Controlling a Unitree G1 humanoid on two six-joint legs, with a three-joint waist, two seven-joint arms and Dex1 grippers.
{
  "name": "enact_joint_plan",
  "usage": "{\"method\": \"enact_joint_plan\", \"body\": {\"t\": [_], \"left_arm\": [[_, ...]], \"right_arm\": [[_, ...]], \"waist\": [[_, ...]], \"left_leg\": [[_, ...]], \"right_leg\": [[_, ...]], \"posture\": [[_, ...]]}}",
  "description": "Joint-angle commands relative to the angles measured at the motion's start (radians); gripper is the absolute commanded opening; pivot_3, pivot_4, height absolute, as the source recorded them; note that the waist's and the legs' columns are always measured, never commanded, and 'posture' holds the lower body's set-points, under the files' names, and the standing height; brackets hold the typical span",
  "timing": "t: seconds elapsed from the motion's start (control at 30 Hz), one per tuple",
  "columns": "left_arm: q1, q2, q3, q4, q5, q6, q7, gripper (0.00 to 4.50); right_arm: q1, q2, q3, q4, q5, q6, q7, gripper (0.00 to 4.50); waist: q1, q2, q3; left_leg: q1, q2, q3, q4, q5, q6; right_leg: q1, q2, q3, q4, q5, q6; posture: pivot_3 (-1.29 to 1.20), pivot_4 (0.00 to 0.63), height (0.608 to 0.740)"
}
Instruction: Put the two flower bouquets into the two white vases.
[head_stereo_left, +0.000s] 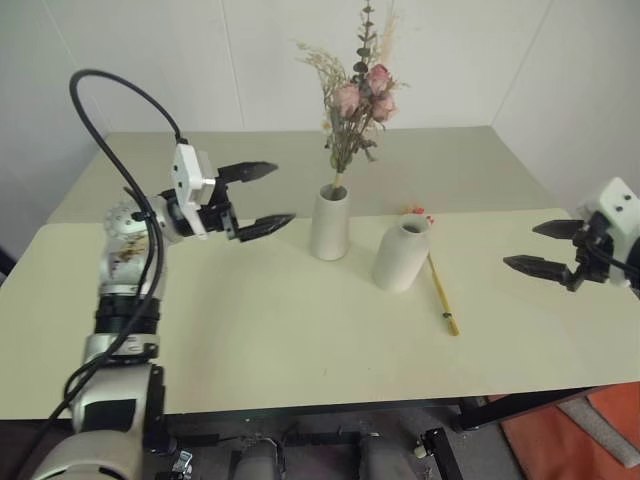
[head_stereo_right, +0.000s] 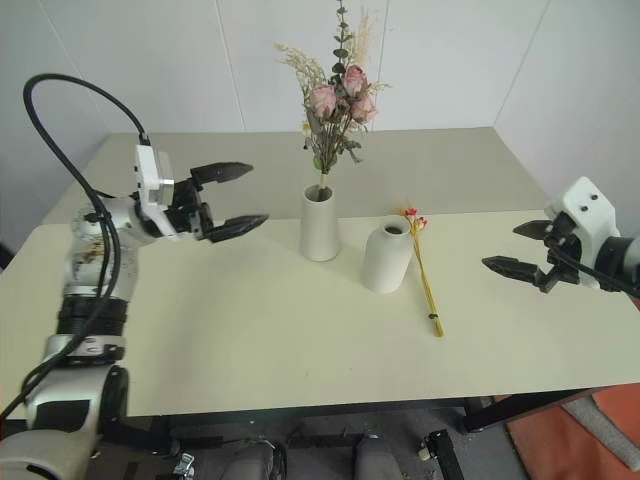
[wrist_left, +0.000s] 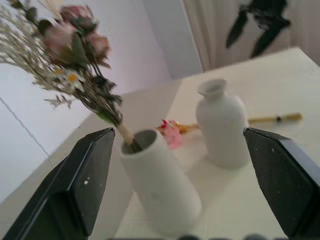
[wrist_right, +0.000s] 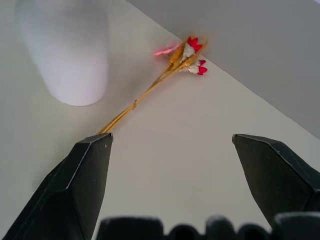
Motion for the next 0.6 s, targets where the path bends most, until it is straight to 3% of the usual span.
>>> {"method": "enact_joint_plan", "body": {"t": [0.03, 0.27, 0.6], "left_arm": [[0.054, 0.1, -0.011, -0.14, -0.032, 0.131, -0.045, 4.48], [0.192, 0.228, -0.002, -0.289, -0.051, 0.178, -0.092, 4.48], [0.253, 0.287, 0.031, -0.397, -0.108, 0.226, -0.084, 4.48]], "right_arm": [[-0.159, 0.042, 0.15, 0.1, -0.095, 0.137, -0.018, 4.5], [-0.402, 0.185, 0.313, 0.356, -0.19, 0.19, 0.025, 4.5], [-0.519, 0.316, 0.385, 0.593, -0.306, 0.14, 0.027, 4.5]], "waist": [[0.0, 0.0, 0.0], [0.015, 0.0, 0.0], [0.012, 0.0, 0.0]], "left_leg": [[0.0, 0.0, 0.0, 0.0, 0.0, 0.0], [-0.006, 0.0, 0.001, 0.0, 0.0, 0.0], [-0.006, 0.0, 0.002, 0.0, 0.0, 0.0]], "right_leg": [[-0.001, 0.0, 0.0, 0.0, 0.0, 0.0], [-0.006, 0.0, 0.0, 0.0, 0.002, -0.003], [-0.006, 0.0, 0.0, 0.0, 0.002, -0.003]], "posture": [[0.0, 0.15, 0.74], [0.0, 0.15, 0.74], [0.0, 0.15, 0.74]]}}
